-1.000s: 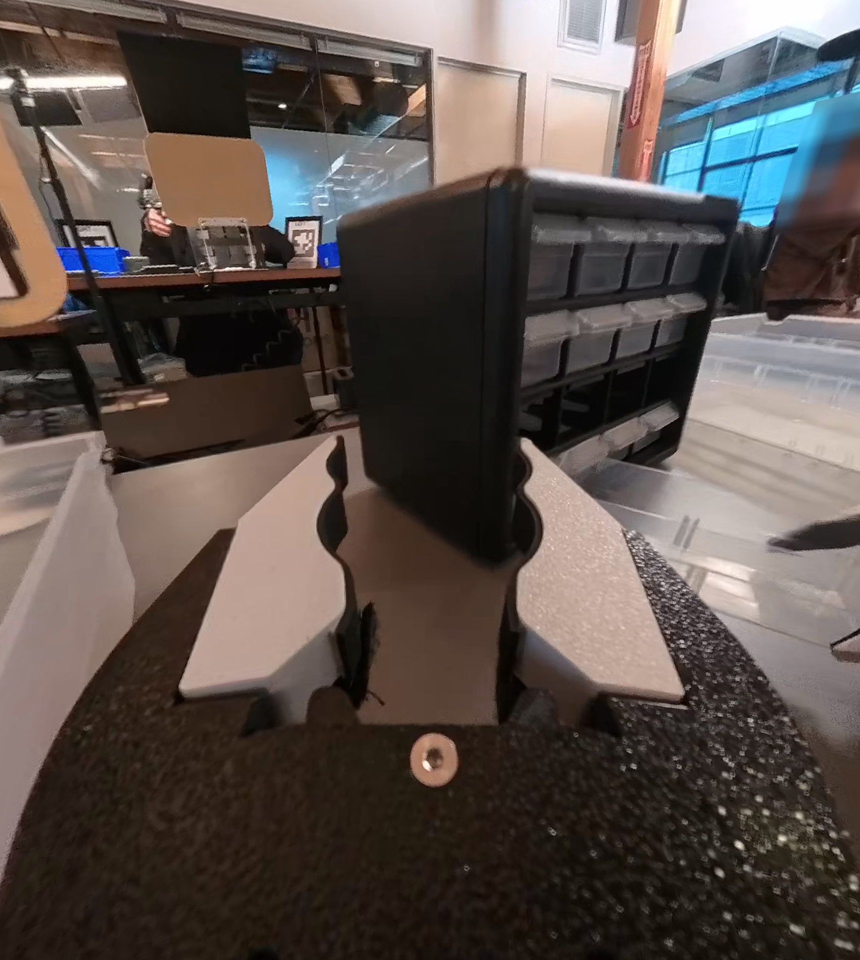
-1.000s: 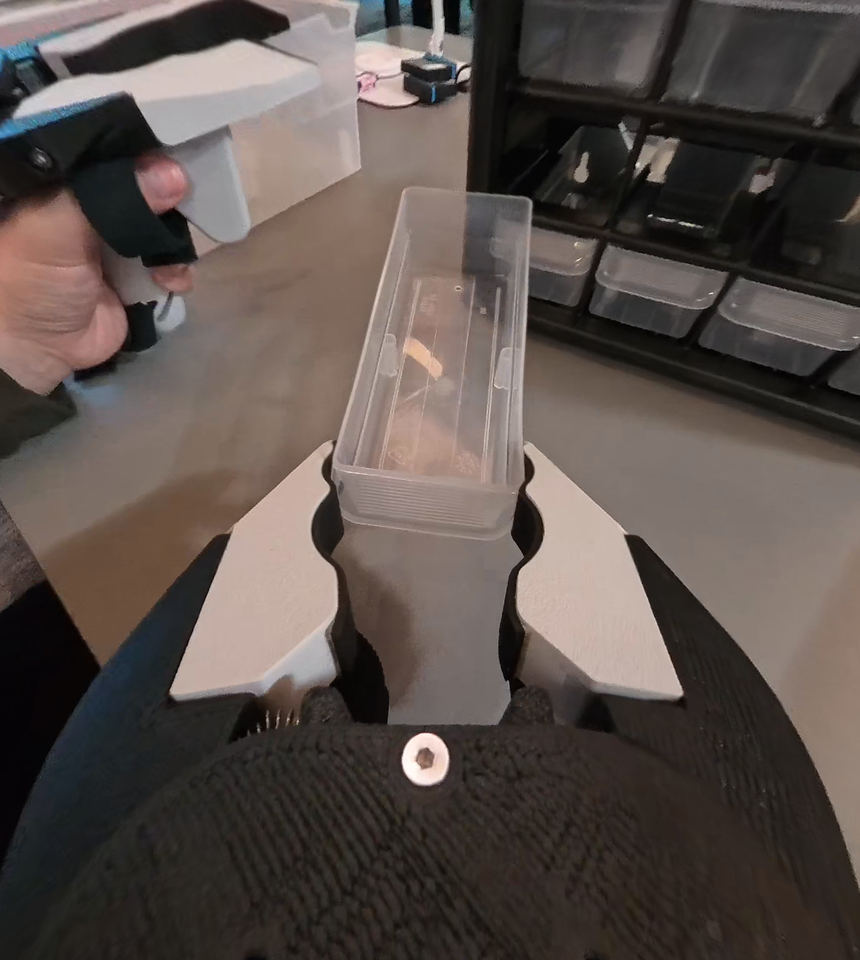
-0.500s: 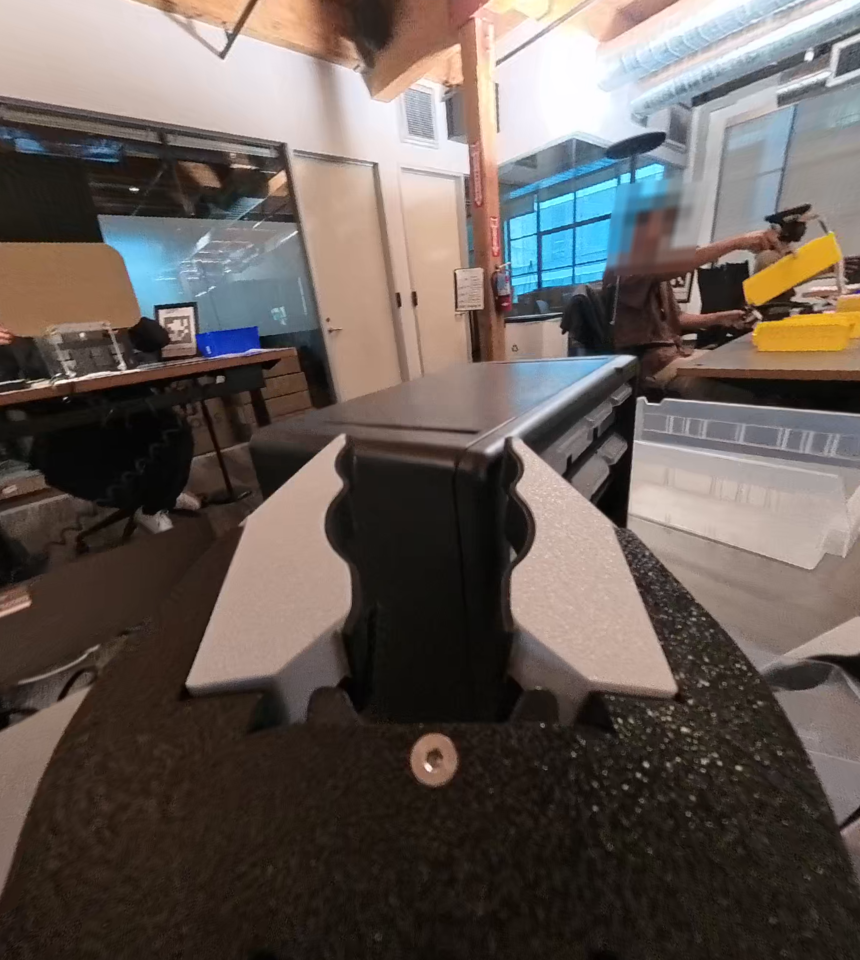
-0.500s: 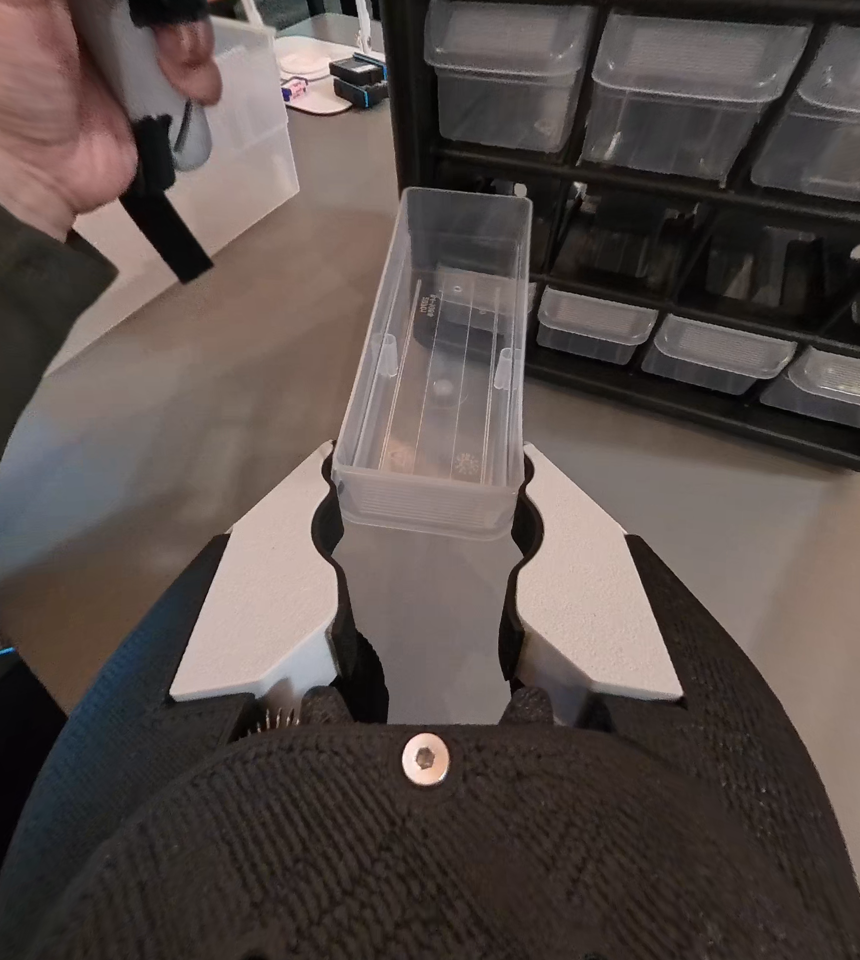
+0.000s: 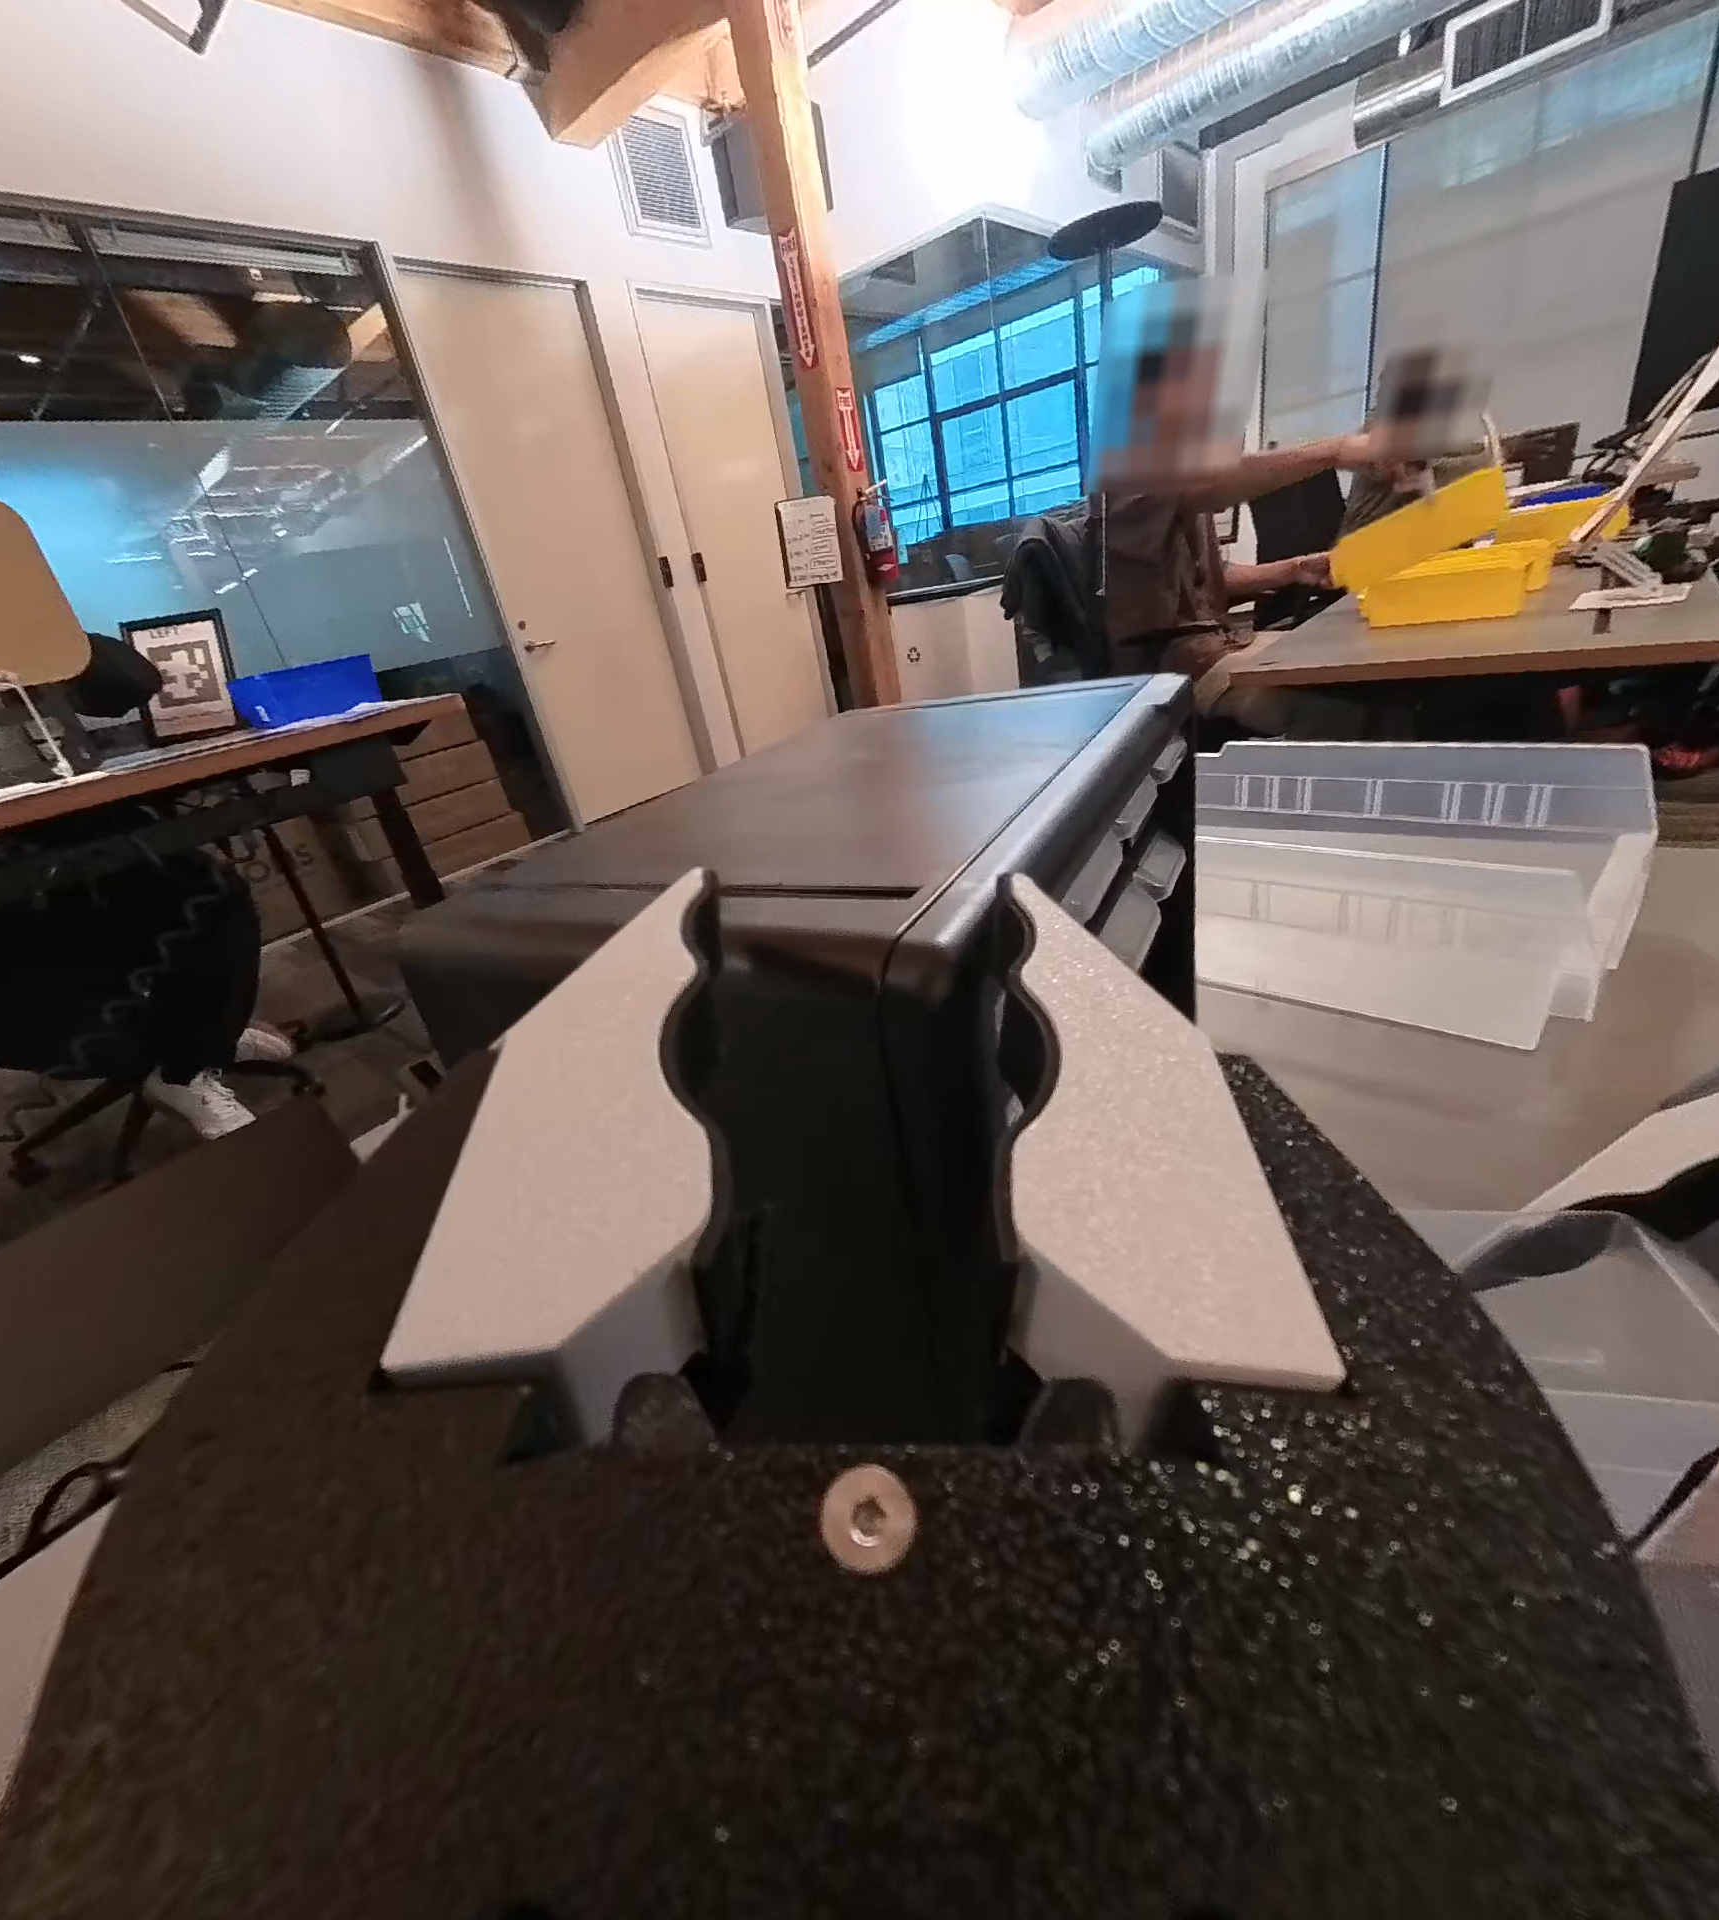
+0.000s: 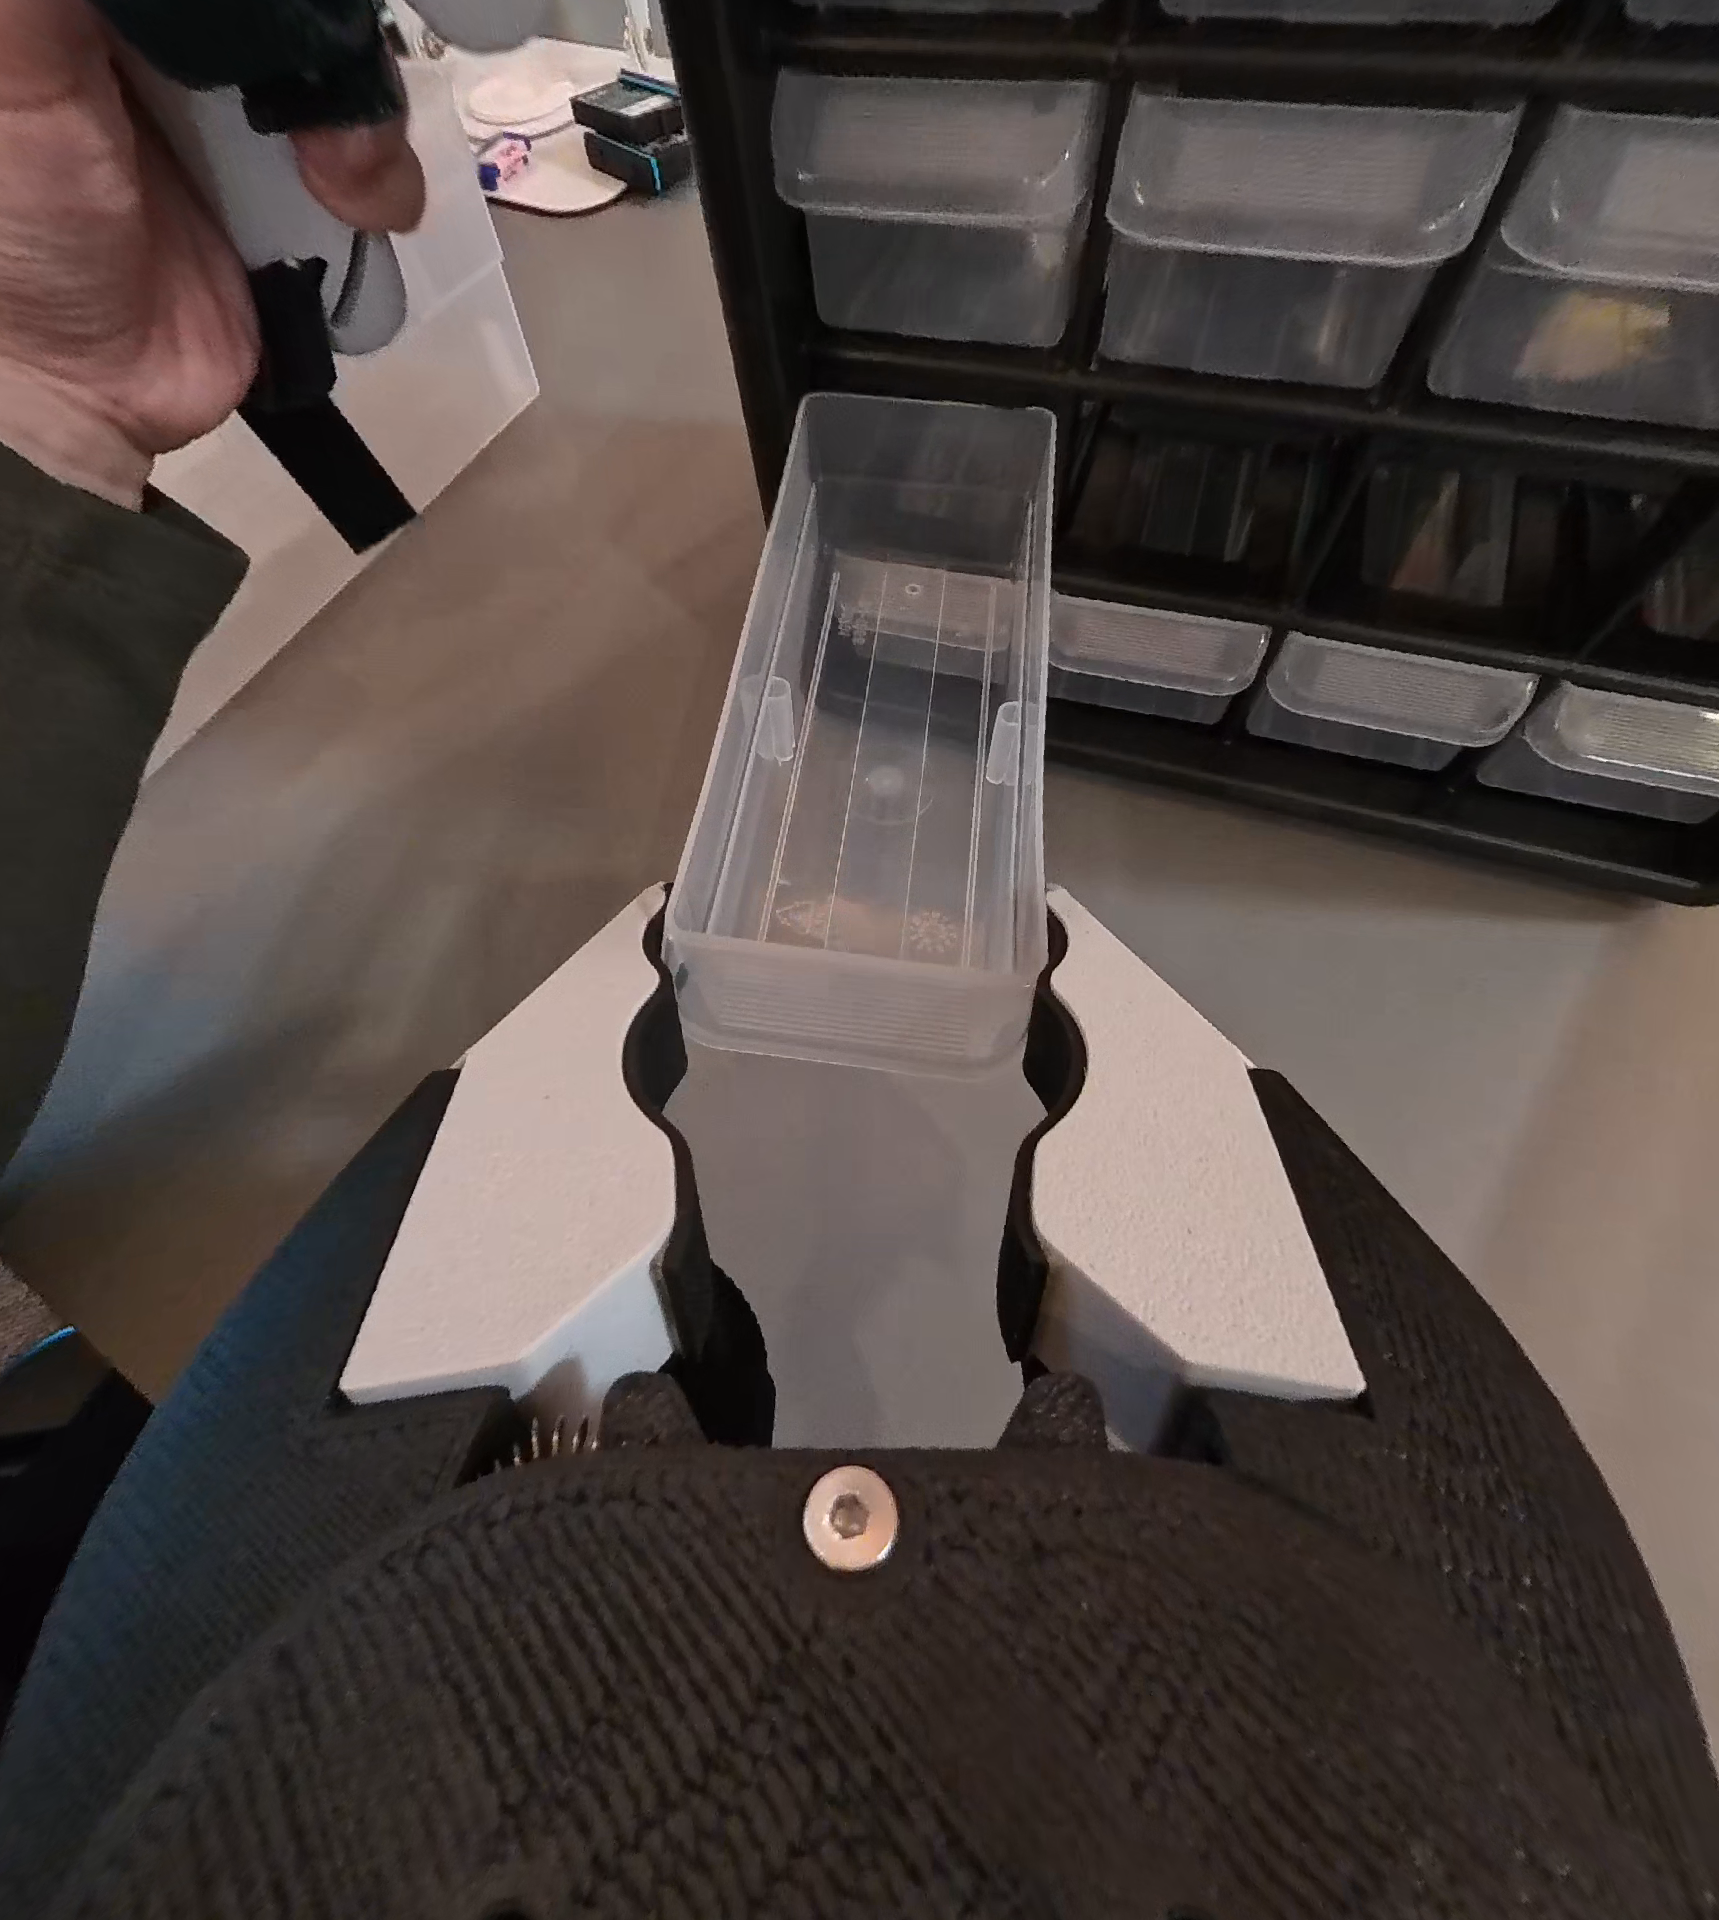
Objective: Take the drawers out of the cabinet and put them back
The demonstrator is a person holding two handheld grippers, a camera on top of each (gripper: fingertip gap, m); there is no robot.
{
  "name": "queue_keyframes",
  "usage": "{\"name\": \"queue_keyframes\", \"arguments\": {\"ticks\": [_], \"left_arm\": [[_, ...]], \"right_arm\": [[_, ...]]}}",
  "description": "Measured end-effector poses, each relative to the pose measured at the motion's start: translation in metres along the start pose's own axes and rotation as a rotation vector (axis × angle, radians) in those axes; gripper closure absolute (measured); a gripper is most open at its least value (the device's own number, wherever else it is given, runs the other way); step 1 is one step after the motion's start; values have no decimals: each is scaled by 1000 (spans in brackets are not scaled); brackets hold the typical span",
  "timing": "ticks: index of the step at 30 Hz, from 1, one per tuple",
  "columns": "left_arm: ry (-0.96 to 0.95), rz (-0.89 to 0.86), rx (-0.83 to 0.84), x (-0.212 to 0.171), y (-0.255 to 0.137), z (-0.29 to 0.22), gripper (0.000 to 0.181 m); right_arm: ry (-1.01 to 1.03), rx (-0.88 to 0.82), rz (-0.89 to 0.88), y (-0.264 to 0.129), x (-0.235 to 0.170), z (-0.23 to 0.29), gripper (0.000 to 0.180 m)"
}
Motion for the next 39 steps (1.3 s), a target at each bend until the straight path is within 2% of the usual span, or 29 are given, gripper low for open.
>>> {"name": "queue_keyframes", "arguments": {"ticks": [2,4,10,16,18,27,33,36,39], "left_arm": [[6,-16,32,6,-1,5,127],[-52,-33,56,17,0,17,116],[-385,-47,48,41,26,80,89],[-597,110,-22,15,71,117,84],[-668,92,-55,14,76,121,86],[-716,164,-227,12,76,98,95],[-587,191,-245,20,73,91,109],[-491,233,-147,27,79,101,92],[-460,362,-132,36,91,112,79]], "right_arm": [[11,4,0,0,1,-1,115],[25,10,-6,-1,1,-2,114],[37,18,-20,0,-1,-1,114],[40,19,-19,-1,0,1,114],[45,27,-20,-2,-1,0,114],[96,66,-33,-6,-4,-5,114],[99,73,-36,-6,-2,-5,114],[91,72,-39,-7,-1,-5,114],[85,69,-37,-7,-1,-5,114]]}}
Point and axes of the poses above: each gripper's, where its closed fingertips meet, y out along the fingers, x out of its top, z = x × y across the jaws, the point moved 6 cm from there along -y, back along the fingers, and after that the axes turned 12 degrees about -y, right-handed, at the moved point
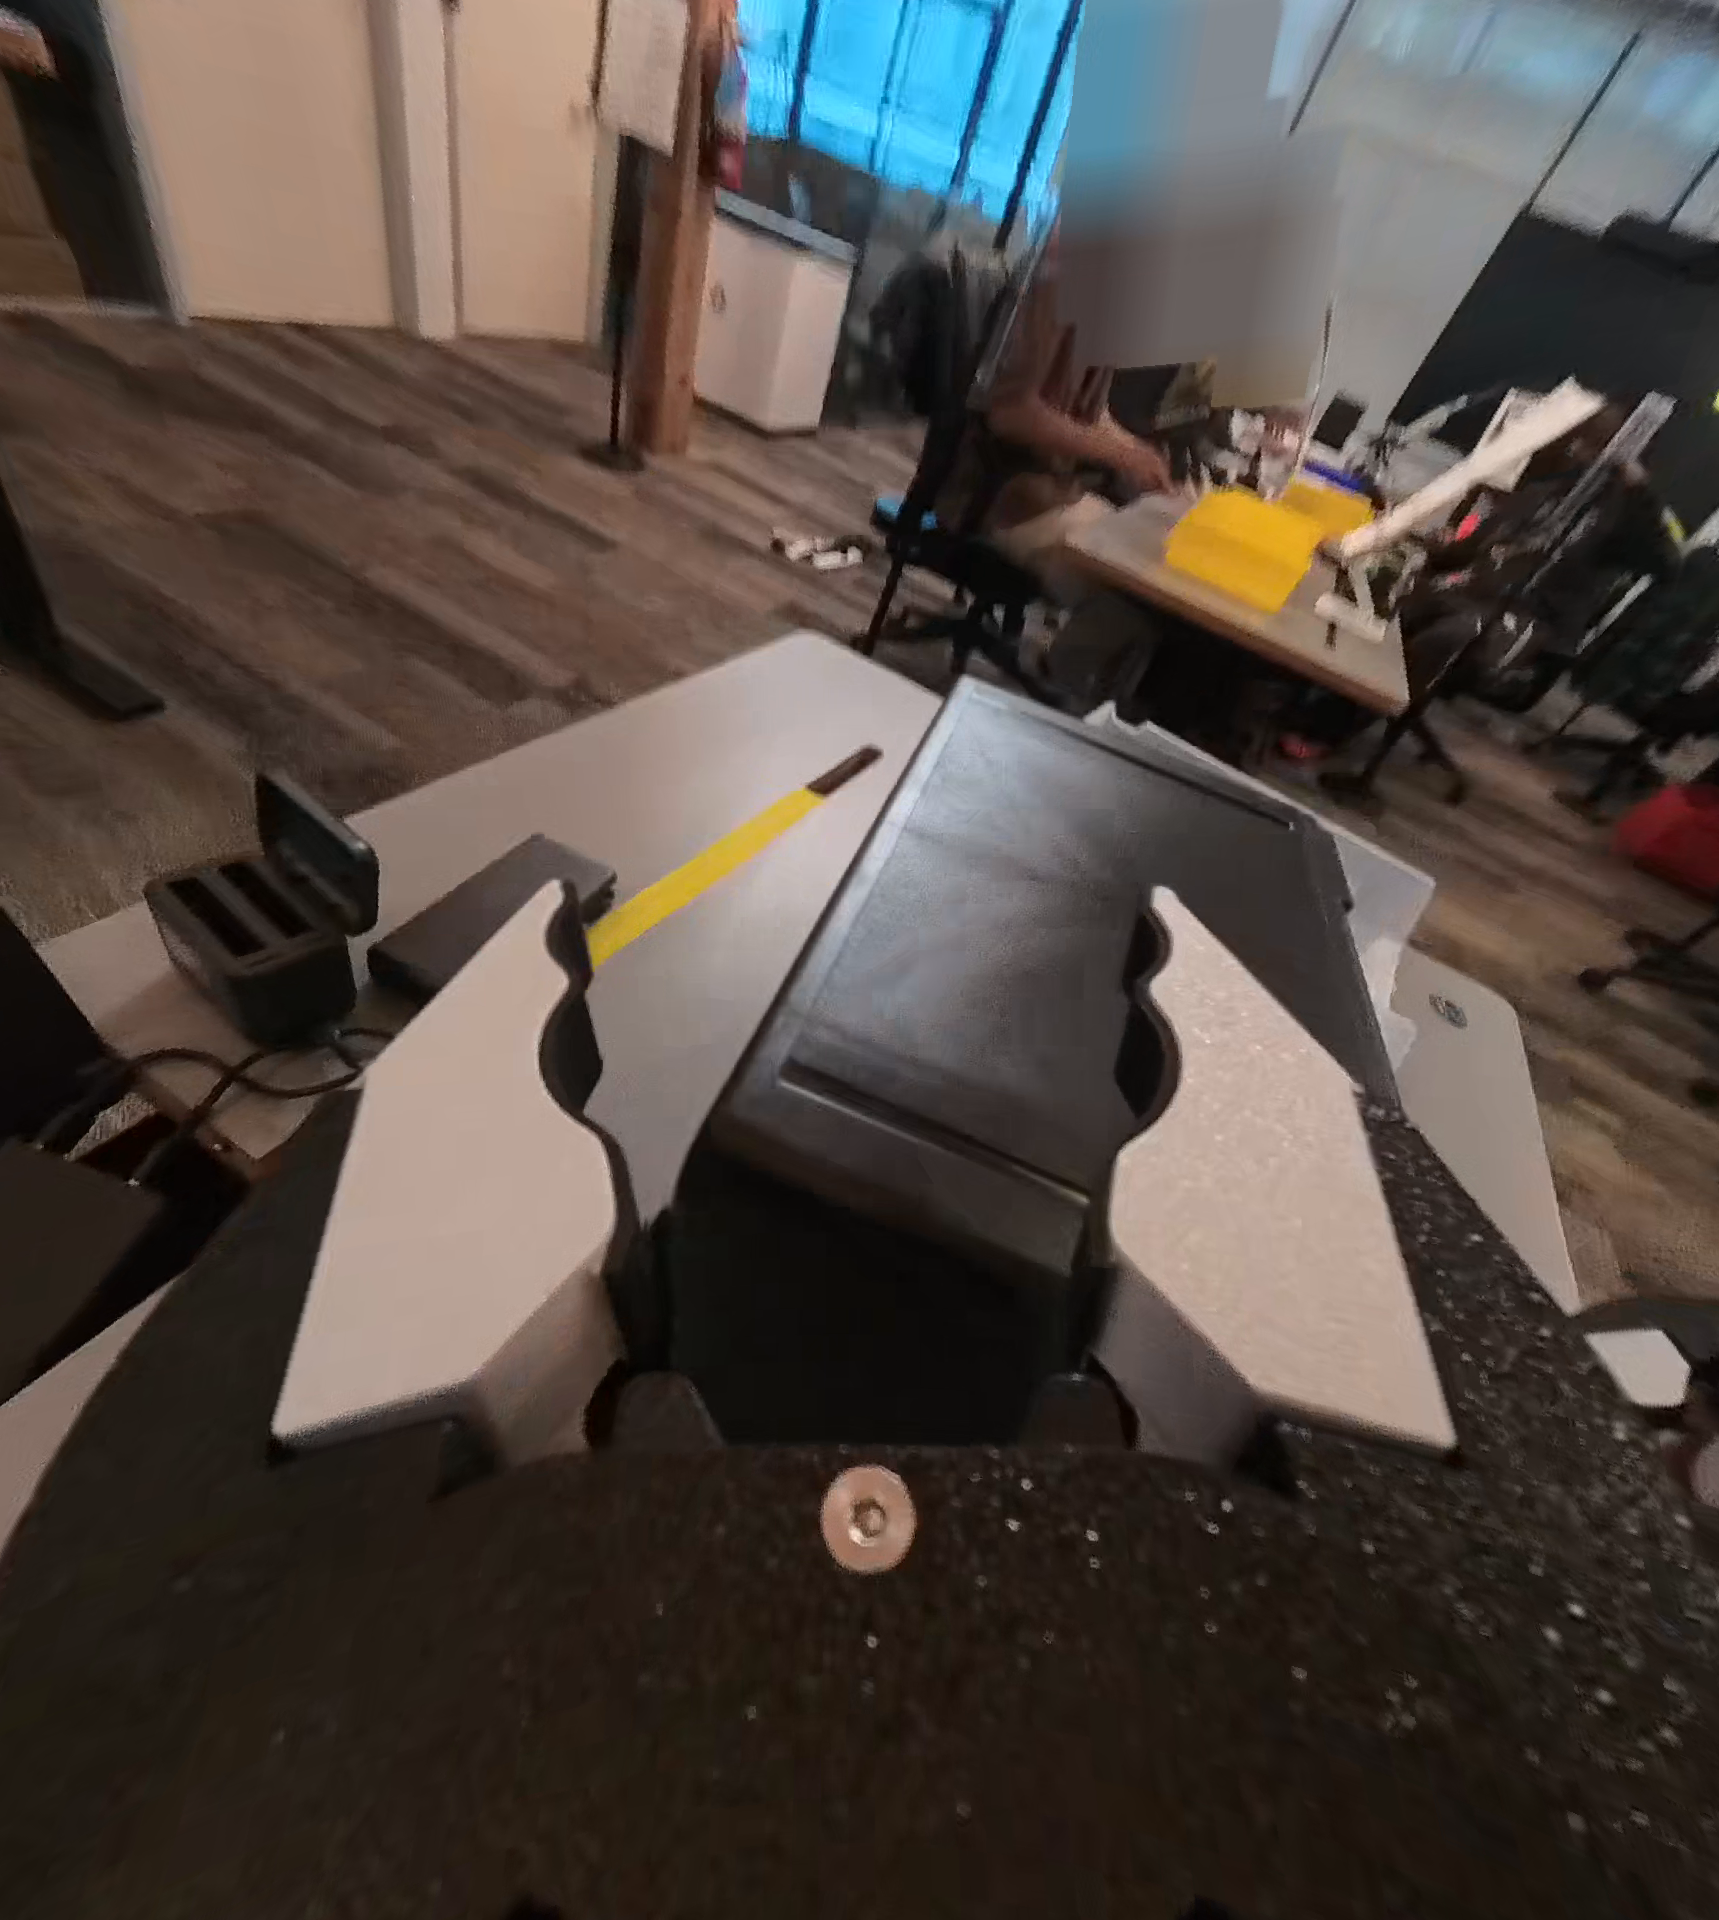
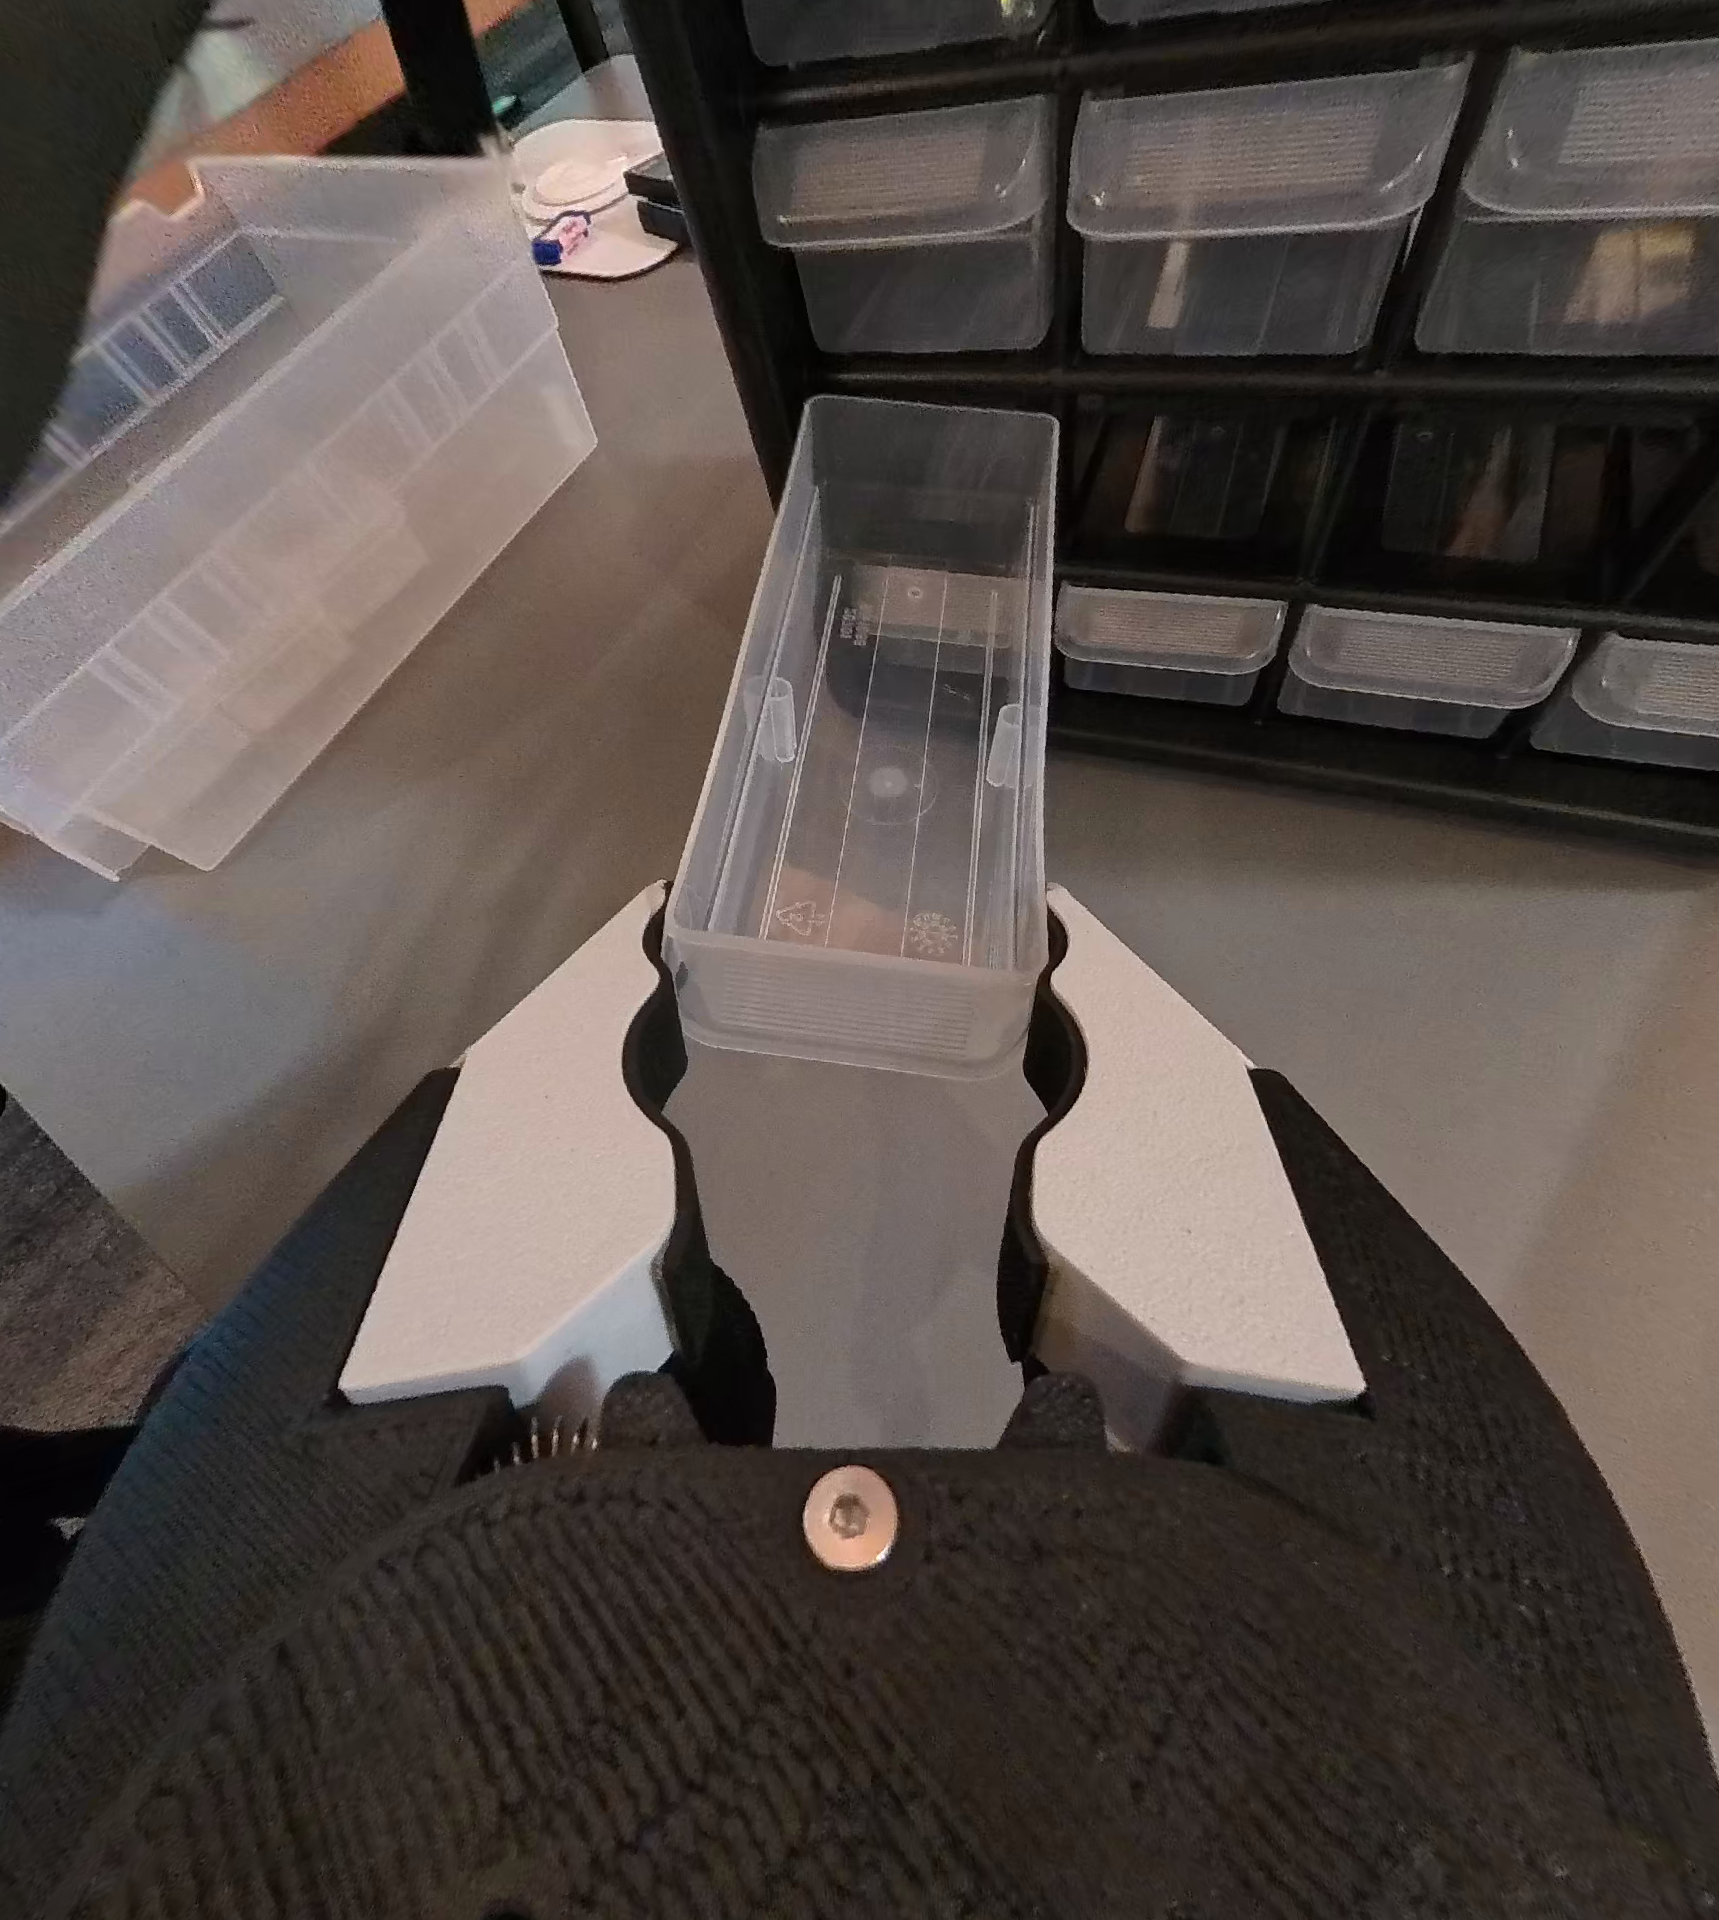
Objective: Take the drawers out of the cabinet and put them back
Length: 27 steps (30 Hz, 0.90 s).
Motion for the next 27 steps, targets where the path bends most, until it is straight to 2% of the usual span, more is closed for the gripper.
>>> {"name": "queue_keyframes", "arguments": {"ticks": [3,7,11,14,16,19,27], "left_arm": [[55,204,42,8,15,2,71],[103,539,140,-8,37,18,65],[24,598,-7,-11,47,11,98],[-53,631,-78,-15,48,8,108],[-86,645,-97,-19,48,8,104],[-105,653,-128,-23,46,4,107],[-77,663,-152,-35,37,-14,103]], "right_arm": [[-1,4,8,2,-1,1,114],[2,8,8,3,1,4,114],[-7,0,21,2,2,4,114],[-9,-5,32,3,4,3,114],[-17,-12,46,3,5,2,114],[-32,-26,63,-1,7,1,114],[-26,-34,82,-15,7,2,114]]}}
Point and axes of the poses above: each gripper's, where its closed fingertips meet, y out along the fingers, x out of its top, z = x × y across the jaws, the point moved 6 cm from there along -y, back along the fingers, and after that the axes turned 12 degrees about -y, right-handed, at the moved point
